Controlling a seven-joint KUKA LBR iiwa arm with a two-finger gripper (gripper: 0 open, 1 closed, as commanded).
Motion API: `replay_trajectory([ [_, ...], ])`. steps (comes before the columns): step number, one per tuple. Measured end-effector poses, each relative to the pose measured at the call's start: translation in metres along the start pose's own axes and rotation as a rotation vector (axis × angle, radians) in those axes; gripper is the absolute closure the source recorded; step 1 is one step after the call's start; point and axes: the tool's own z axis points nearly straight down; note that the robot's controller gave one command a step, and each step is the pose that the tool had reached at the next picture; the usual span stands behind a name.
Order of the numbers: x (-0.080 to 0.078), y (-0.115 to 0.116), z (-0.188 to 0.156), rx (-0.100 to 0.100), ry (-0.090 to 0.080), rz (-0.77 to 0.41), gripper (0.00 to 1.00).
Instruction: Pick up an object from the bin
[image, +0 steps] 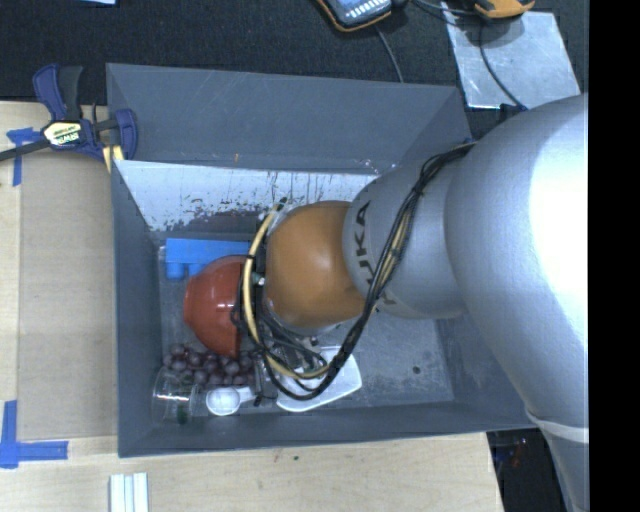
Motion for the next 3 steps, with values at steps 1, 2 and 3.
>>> replay_trajectory([
  [1,-0.0003,-0.0019,-0.0086,-0.003,-0.006,0.0,0.0],
  [2,-0.0022,0.0,-0.0048,-0.003,-0.008,0.001,0.0],
  [3,-0.0034,-0.0019,-0.0103,-0.004,-0.014,0.003,1.0],
])
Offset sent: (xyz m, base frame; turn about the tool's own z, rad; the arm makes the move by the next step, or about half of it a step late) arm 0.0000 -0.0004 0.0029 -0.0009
